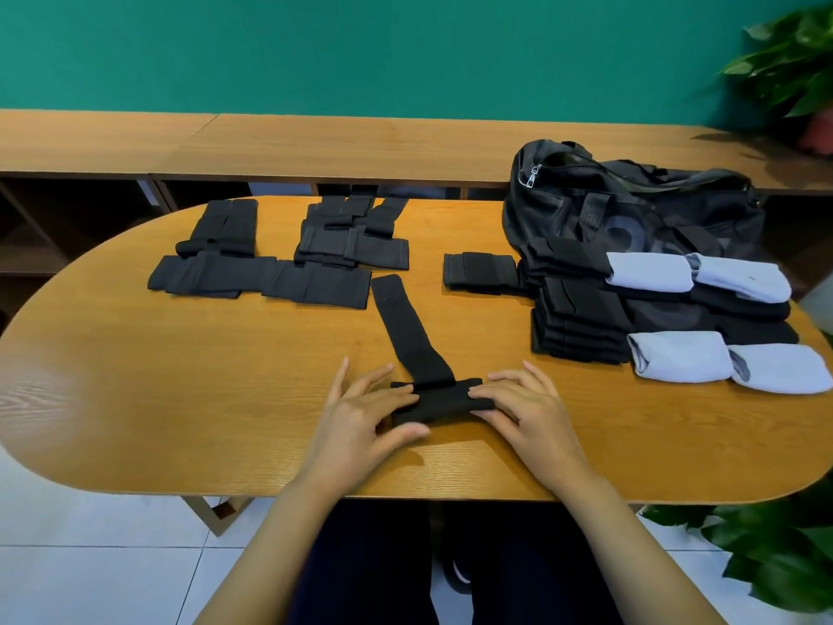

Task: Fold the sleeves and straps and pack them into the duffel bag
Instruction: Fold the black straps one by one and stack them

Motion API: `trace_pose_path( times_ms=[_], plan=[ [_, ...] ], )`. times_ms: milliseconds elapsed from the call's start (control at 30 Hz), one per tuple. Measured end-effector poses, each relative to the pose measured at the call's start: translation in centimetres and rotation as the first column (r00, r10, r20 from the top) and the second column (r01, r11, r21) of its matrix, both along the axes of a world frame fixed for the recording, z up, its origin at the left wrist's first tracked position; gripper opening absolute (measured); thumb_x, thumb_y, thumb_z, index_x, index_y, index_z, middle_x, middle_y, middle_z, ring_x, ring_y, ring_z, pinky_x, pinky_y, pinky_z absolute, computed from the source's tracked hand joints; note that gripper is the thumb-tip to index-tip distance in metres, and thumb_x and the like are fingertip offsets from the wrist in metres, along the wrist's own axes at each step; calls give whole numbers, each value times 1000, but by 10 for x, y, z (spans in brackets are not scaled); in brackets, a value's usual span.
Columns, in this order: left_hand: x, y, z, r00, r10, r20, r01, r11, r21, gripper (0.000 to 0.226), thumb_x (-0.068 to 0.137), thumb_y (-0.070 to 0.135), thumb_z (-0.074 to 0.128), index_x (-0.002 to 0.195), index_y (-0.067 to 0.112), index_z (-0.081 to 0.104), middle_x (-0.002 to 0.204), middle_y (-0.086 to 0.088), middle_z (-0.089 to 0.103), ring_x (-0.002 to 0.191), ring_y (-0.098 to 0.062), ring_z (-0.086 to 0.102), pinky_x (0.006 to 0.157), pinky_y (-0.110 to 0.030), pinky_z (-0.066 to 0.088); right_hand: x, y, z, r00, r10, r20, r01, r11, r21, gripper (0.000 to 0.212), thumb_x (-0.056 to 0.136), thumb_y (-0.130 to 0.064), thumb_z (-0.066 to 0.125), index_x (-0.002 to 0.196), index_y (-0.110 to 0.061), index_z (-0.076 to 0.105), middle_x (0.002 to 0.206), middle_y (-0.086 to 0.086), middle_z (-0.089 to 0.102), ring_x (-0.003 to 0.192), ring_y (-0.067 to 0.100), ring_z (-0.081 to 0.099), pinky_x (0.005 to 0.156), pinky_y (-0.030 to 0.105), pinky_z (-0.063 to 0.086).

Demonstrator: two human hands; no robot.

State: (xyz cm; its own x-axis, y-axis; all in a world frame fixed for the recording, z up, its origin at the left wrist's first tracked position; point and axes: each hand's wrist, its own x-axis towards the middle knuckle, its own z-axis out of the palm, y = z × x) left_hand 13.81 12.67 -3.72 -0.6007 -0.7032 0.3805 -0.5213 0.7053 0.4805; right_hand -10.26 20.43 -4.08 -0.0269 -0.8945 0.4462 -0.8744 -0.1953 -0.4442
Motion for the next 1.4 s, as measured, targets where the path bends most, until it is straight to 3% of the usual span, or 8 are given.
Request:
trace_pose_path(
  times_ms=[133,233,400,533,667,867,1167,1400],
  plan=[
    [7,11,-2,998,8,-65,-5,999,42,53,84,69,52,119,33,66,121,25,61,134,5,38,122,-47,6,0,11,1,988,-47,146,51,999,-19,23,89,-43,56,106,-35,68,100,-30,54,107,-16,45,112,37,25],
    [7,17,-1,976,113,-184,-98,991,89,22,86,58,53,96,43,64,100,32,62,116,4,51,117,-55,20,4,11,5,963,-76,258,68,997,40,29,87,-59,48,102,-40,64,93,-24,58,104,-6,50,106,30,32],
    [6,20,2,896,389,-216,-336,910,245,40,79,59,60,98,27,74,75,22,66,91,0,58,101,-55,37,23,-10,21,938,-174,301,126,977,174,60,79,-69,45,110,-25,69,90,-15,60,97,15,56,87,35,46],
    [10,17,4,847,512,-142,-462,842,279,34,83,44,67,112,27,70,68,20,66,92,-7,61,102,-46,35,33,-34,23,940,-164,300,89,965,249,48,85,-62,51,112,-27,69,88,-12,66,92,9,55,90,41,46],
    [10,15,10,814,577,68,-578,793,194,57,90,49,61,142,30,47,88,18,64,103,-9,53,95,-36,25,41,-48,20,969,-163,184,109,955,275,33,92,-50,57,117,-29,64,94,-14,62,96,8,49,93,37,43],
    [9,8,1,904,377,199,-391,920,31,59,93,59,32,140,29,51,143,9,50,136,-18,37,114,-50,16,45,-64,21,995,83,-54,-56,924,378,49,104,-48,28,152,-35,27,157,-17,29,148,8,9,121,45,8],
    [-8,7,4,930,236,280,-267,960,78,58,96,59,24,145,36,42,153,17,36,148,-11,15,115,-50,-20,27,-49,19,973,106,-206,-7,902,432,63,97,-59,8,153,-37,23,155,-17,34,150,5,2,119,49,-13],
    [-37,7,7,948,139,287,-175,979,105,62,94,65,28,147,35,39,154,17,33,149,-9,10,115,-51,-21,-5,-30,15,985,64,-158,-2,930,367,66,96,-67,9,152,-37,25,157,-20,28,149,1,-2,121,50,-8]
  ],
)
